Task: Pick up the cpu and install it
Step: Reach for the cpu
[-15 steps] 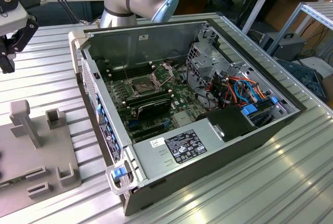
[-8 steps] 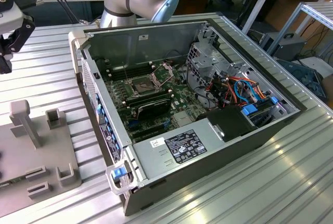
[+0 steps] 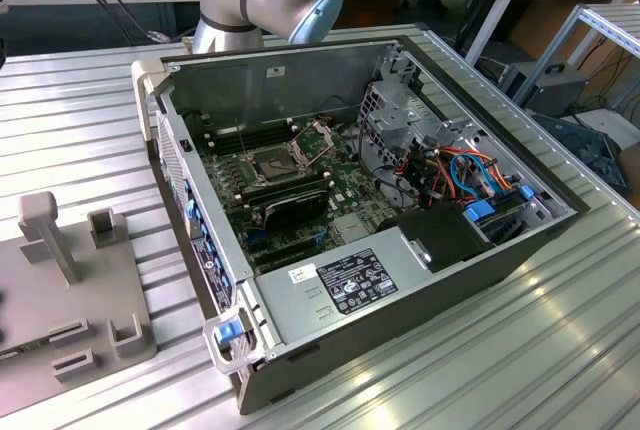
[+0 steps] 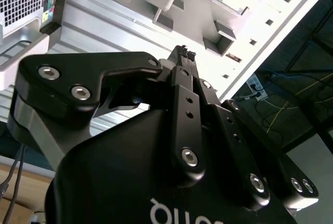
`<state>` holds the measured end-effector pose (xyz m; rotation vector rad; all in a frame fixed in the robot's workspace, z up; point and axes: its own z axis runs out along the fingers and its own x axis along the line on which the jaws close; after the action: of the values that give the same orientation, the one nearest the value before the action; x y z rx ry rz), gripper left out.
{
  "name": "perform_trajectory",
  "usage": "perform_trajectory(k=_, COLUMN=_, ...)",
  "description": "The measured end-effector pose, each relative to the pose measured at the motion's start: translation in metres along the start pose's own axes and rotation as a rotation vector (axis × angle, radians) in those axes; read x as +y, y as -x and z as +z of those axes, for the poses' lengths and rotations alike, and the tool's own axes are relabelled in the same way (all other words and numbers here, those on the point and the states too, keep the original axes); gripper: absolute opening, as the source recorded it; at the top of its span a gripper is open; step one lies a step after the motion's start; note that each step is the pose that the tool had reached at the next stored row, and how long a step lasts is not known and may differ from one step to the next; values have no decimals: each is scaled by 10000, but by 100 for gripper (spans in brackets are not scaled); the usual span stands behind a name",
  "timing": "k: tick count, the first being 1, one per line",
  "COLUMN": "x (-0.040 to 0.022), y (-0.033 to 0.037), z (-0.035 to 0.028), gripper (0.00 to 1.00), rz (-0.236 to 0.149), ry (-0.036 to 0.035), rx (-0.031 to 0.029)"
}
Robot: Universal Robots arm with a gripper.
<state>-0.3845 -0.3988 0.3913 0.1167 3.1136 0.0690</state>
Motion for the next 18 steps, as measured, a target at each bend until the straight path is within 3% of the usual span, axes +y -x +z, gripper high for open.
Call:
perform_trajectory(k=11, x=-27, y=-359, z=3, gripper=11, rz=1, ry=0, rx=0)
perform_trajectory(k=18, x=-29, y=-377, z=3, gripper=11, rz=0, ry=-1, rx=0)
